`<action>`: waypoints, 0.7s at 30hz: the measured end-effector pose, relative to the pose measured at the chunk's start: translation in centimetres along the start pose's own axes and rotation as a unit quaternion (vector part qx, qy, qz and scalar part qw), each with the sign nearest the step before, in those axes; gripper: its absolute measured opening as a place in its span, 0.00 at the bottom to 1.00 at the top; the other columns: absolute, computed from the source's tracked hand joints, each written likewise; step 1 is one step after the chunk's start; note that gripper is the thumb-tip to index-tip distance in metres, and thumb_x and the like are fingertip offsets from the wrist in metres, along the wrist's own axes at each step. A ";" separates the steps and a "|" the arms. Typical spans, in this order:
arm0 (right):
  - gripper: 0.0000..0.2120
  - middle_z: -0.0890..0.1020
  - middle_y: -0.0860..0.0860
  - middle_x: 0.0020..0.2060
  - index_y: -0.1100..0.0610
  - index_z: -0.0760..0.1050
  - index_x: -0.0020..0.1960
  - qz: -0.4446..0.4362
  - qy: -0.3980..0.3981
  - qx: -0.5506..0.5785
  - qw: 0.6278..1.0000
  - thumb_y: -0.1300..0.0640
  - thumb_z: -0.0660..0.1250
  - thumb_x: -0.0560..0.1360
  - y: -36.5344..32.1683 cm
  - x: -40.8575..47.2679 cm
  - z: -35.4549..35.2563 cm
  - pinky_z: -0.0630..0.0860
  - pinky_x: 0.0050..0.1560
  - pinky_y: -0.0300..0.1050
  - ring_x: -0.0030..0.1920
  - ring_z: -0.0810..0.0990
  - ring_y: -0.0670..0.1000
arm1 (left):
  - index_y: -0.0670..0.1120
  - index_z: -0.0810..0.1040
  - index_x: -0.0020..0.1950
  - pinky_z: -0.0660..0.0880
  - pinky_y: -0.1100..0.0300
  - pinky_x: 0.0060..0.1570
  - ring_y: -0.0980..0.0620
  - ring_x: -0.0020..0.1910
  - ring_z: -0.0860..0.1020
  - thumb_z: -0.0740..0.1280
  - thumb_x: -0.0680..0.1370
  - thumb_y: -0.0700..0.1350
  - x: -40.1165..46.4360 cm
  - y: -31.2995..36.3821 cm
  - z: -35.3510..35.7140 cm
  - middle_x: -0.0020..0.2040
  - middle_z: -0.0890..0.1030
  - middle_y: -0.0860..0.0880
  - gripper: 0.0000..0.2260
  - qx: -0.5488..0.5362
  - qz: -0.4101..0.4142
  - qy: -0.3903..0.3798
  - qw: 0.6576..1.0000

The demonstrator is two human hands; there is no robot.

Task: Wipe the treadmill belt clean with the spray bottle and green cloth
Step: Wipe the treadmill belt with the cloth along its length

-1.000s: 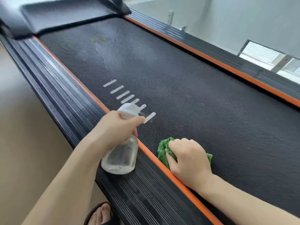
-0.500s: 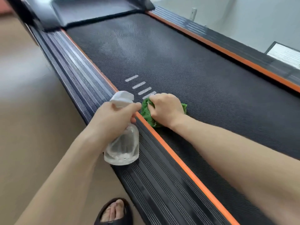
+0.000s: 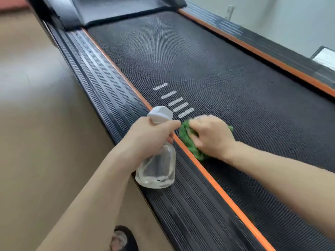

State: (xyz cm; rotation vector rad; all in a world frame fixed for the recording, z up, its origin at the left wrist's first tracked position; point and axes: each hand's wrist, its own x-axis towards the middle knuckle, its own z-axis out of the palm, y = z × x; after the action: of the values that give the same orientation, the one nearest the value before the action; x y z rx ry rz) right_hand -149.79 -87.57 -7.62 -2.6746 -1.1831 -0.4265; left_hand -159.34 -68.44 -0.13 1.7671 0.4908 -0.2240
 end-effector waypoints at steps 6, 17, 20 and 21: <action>0.10 0.78 0.54 0.33 0.55 0.69 0.36 0.097 0.010 -0.019 0.995 0.51 0.62 0.72 -0.5 4.5 1.8 0.69 0.36 0.50 0.35 0.77 0.60 | 0.45 0.87 0.46 0.81 0.55 0.43 0.50 0.42 0.84 0.74 0.78 0.56 2.2 1.1 -1.4 0.42 0.88 0.47 0.14 0.001 -0.007 -0.014 1.000; 0.08 0.75 0.52 0.34 0.55 0.71 0.37 0.036 -0.051 0.006 0.998 0.53 0.65 0.72 0.1 0.9 -0.5 0.69 0.37 0.52 0.36 0.73 0.57 | 0.45 0.87 0.46 0.82 0.44 0.56 0.38 0.53 0.85 0.75 0.74 0.62 6.7 4.0 -5.1 0.51 0.87 0.39 0.20 0.031 -0.043 -0.047 0.997; 0.09 0.76 0.52 0.33 0.55 0.70 0.36 0.098 -0.014 0.008 0.995 0.52 0.63 0.73 1.3 7.6 2.4 0.67 0.38 0.51 0.35 0.75 0.59 | 0.46 0.88 0.43 0.82 0.45 0.54 0.44 0.47 0.85 0.76 0.70 0.63 8.7 4.3 -4.6 0.49 0.88 0.42 0.19 -0.005 -0.040 -0.036 0.999; 0.09 0.76 0.52 0.32 0.54 0.70 0.36 0.107 -0.007 0.001 0.994 0.52 0.63 0.73 1.4 9.0 2.9 0.67 0.38 0.51 0.35 0.75 0.58 | 0.48 0.88 0.42 0.81 0.49 0.50 0.47 0.45 0.84 0.76 0.71 0.62 9.3 4.3 -4.4 0.47 0.89 0.44 0.17 -0.016 -0.043 -0.039 0.998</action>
State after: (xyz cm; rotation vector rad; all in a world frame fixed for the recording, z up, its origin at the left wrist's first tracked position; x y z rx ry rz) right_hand -142.41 -81.48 -7.47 -2.7677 -0.8842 -0.3719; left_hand -149.65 -63.11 1.06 1.7018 0.5112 -0.3421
